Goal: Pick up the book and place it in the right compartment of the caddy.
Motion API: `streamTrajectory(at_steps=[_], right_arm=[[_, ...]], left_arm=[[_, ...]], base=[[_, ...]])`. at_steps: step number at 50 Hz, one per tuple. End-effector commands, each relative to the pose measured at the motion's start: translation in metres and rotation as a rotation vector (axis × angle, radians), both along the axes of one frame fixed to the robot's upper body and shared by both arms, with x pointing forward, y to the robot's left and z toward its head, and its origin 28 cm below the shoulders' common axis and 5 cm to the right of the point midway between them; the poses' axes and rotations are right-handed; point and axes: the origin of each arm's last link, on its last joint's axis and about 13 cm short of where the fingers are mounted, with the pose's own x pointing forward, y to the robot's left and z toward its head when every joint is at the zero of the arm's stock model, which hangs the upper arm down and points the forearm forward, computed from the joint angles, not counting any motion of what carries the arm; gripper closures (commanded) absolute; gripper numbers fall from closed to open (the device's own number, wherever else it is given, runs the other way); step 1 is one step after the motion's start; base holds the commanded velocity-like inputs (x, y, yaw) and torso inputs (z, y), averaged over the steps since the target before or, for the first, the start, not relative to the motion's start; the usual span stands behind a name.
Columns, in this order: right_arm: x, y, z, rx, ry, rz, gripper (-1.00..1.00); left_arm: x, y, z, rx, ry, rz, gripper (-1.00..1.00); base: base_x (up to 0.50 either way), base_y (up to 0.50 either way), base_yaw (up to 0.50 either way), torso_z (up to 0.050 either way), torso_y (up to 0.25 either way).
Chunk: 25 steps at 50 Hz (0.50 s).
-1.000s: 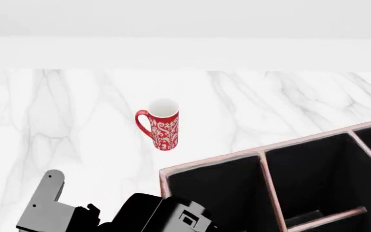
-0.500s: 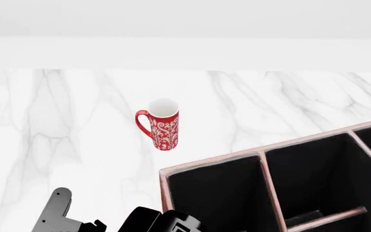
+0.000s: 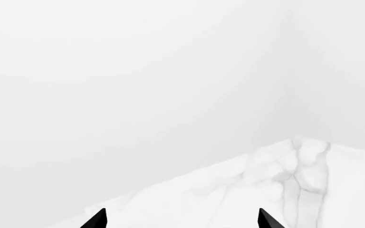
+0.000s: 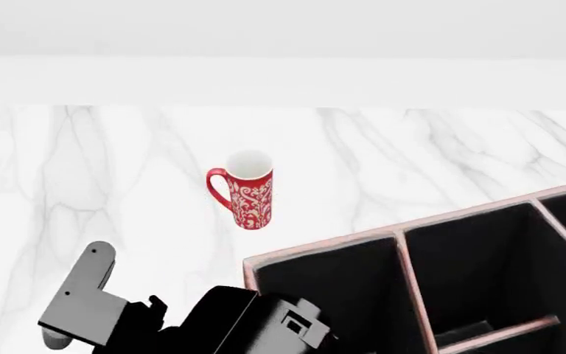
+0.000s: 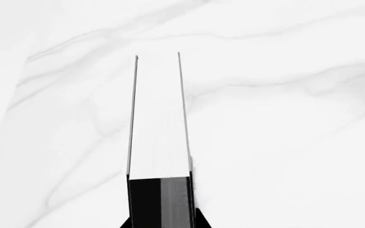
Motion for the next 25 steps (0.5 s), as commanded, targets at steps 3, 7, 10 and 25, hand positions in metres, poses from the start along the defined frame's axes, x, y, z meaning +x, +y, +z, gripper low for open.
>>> streamTrajectory(at_steps=[3,7,10,25], right_arm=[[-0.005,-0.001,0.091,0.161,-0.046,-0.114,1.0],[-0.007,-0.004,0.119,0.169,-0.073,-0.136,1.0],[-0.004,-0.007,0.128,0.169,-0.101,-0.169,1.0],[0.02,-0.03,0.136,0.197,-0.174,-0.354,1.0]], left_arm=[[-0.002,0.0,0.002,0.002,-0.006,0.001,-1.0],[-0.001,0.0,0.001,0.001,-0.005,-0.001,-1.0],[-0.002,0.001,0.0,0.0,-0.007,0.001,-1.0],[-0.003,0.001,-0.001,-0.003,-0.007,0.001,-1.0]], base=[[0.0,0.0,0.0,0.0,0.0],[0.0,0.0,0.0,0.0,0.0],[0.0,0.0,0.0,0.0,0.0],[0.0,0.0,0.0,0.0,0.001]])
